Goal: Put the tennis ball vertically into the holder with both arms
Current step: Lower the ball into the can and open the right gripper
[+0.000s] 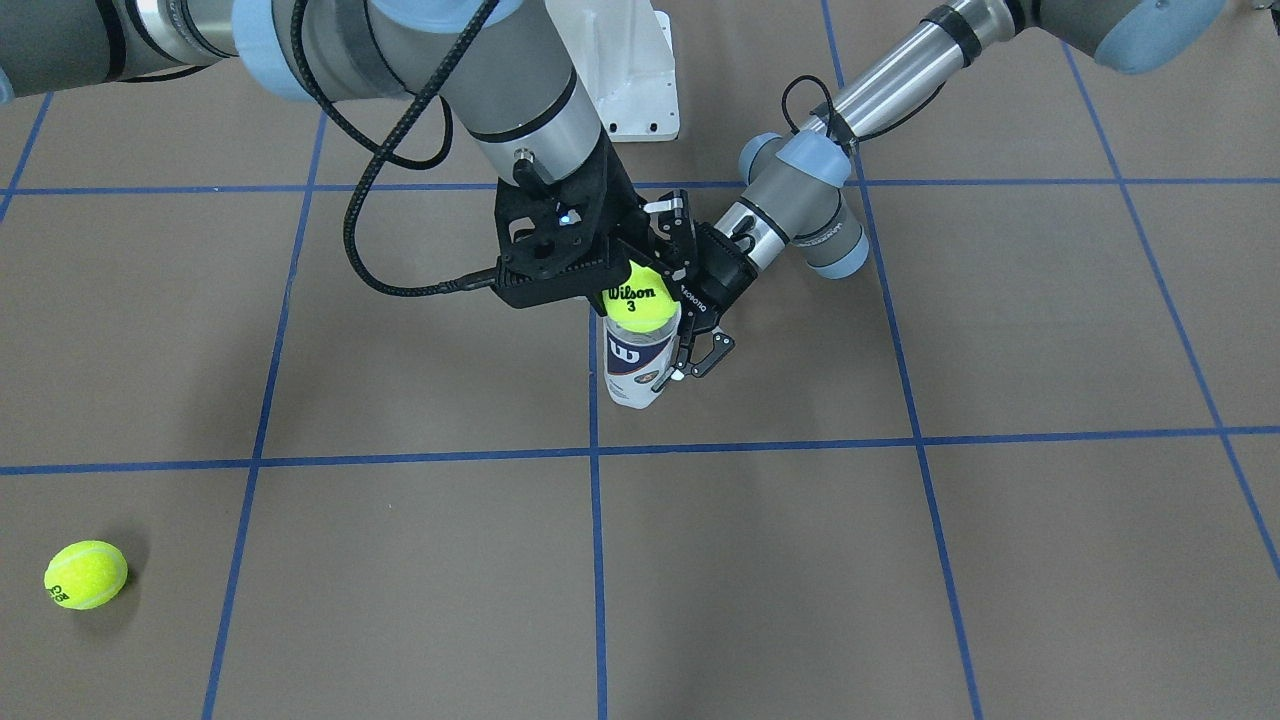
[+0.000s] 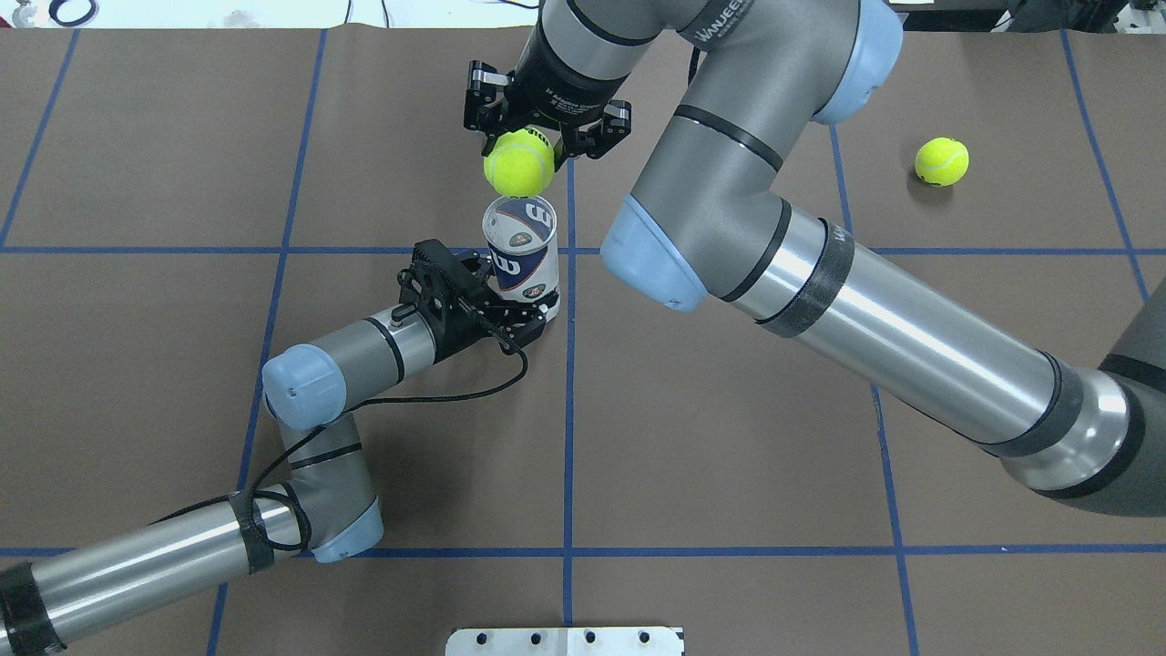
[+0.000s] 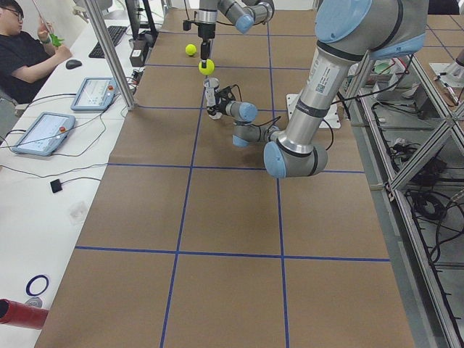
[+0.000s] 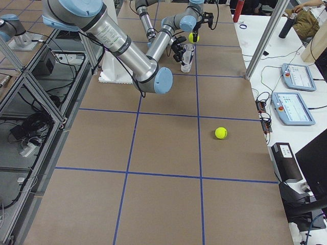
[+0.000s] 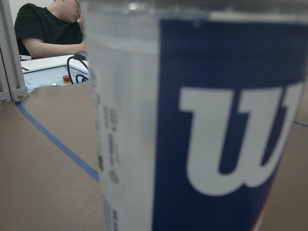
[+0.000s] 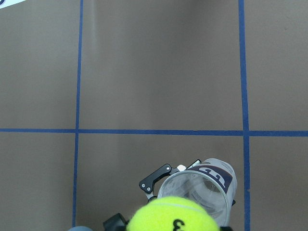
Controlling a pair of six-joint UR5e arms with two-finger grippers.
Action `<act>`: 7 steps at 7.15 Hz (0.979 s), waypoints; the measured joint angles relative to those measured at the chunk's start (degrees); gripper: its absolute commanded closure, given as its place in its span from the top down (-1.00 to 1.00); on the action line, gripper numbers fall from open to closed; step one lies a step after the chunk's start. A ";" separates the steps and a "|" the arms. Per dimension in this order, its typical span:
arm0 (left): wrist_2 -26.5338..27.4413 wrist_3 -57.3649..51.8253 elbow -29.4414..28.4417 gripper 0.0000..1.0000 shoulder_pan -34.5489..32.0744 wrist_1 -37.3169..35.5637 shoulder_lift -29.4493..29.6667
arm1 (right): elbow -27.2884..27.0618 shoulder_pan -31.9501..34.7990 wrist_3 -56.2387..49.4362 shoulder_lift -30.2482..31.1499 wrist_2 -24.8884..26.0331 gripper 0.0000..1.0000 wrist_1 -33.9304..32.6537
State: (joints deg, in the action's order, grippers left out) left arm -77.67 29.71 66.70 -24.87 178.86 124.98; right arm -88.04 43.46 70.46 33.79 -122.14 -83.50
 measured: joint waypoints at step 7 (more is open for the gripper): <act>-0.03 -0.09 0.09 0.58 -0.15 0.00 0.02 | 0.67 -1.61 1.06 -0.02 0.32 0.93 1.00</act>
State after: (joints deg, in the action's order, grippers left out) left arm -77.69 29.62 66.80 -25.02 178.86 125.00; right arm -87.37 41.84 71.52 33.77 -121.82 -82.50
